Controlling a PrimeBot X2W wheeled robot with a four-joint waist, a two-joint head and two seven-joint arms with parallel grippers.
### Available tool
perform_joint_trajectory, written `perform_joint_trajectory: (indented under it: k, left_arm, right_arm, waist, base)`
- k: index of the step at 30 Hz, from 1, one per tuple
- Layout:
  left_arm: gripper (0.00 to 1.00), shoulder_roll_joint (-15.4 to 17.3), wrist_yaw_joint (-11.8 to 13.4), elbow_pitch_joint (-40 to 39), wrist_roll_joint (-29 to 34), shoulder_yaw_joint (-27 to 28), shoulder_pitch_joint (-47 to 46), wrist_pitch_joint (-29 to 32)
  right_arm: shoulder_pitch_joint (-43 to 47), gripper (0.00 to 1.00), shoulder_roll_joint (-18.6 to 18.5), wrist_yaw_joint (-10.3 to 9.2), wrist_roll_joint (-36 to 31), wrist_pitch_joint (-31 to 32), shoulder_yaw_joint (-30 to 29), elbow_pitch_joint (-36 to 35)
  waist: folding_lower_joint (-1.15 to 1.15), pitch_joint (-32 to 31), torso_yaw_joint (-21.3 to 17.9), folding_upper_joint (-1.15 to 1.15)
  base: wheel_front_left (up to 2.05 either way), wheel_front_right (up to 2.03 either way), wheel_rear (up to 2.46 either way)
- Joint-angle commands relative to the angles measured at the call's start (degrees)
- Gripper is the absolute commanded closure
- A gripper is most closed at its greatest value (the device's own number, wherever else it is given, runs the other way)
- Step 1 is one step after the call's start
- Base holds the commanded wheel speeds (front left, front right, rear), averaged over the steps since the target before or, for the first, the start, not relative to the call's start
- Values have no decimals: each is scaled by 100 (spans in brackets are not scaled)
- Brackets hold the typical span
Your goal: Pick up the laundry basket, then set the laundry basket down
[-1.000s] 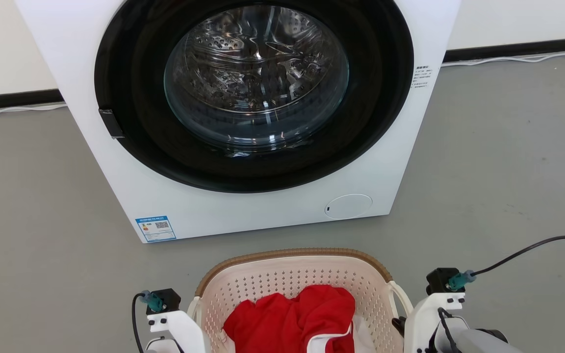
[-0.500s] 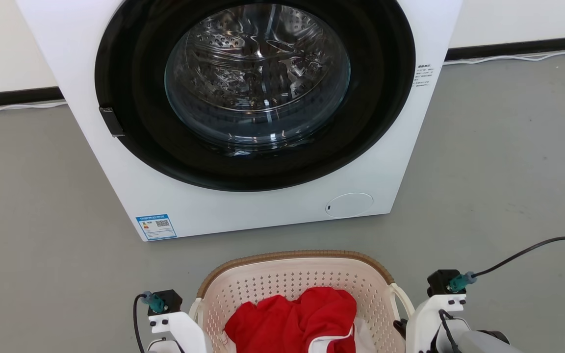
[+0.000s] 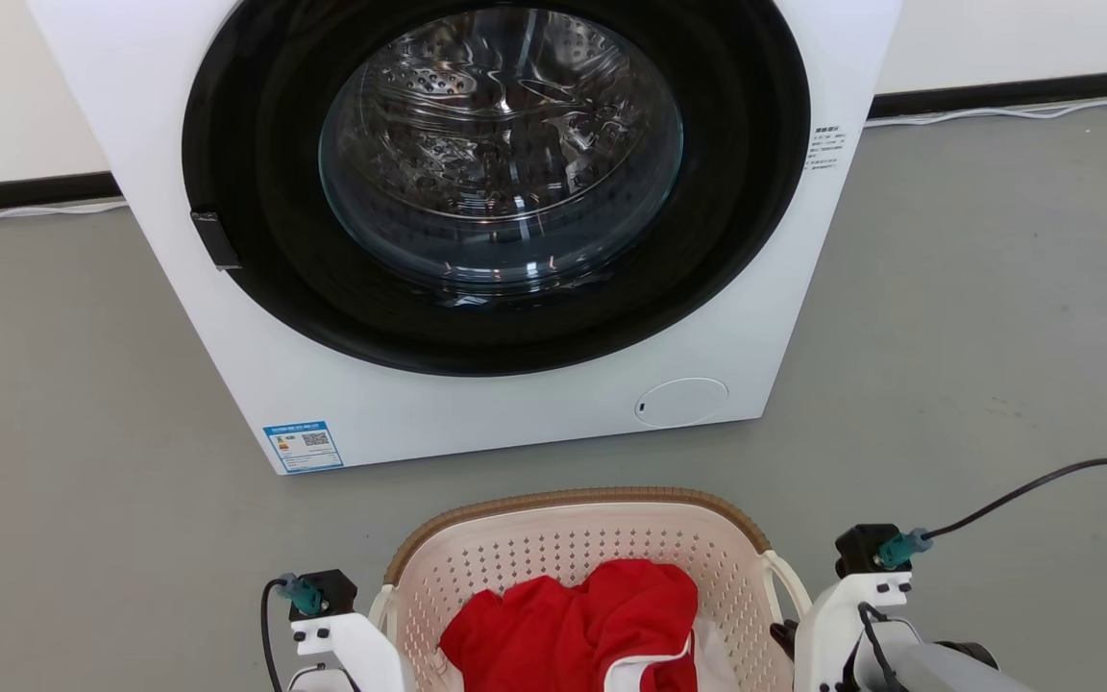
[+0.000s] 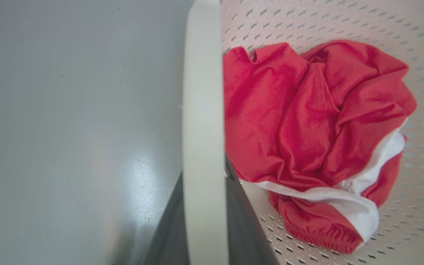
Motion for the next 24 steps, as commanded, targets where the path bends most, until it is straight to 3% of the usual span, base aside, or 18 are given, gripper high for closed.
perform_joint_trajectory:
  k: [1,12,24]
  left_arm:
    - [100,105,-50,-107,-74,97,-103,-76]
    - [100,122,-51,-89,-167,9,-175,-165]
    - [100,207,-51,-73,-139,-86,-626,-607]
  right_arm:
    - [-96,100,-32,45,61,-101,55,-79]
    - [-166,100,-36,45,177,-196,163,-88]
    - [-480,100,-66,45,245,-681,211,-140]
  waist:
    - [0,-5,-9,0]
    - [0,118,-38,0]
    - [0,947,23,0]
  base:
    - [0,0,0]
    - [0,0,0]
    - [0,0,0]
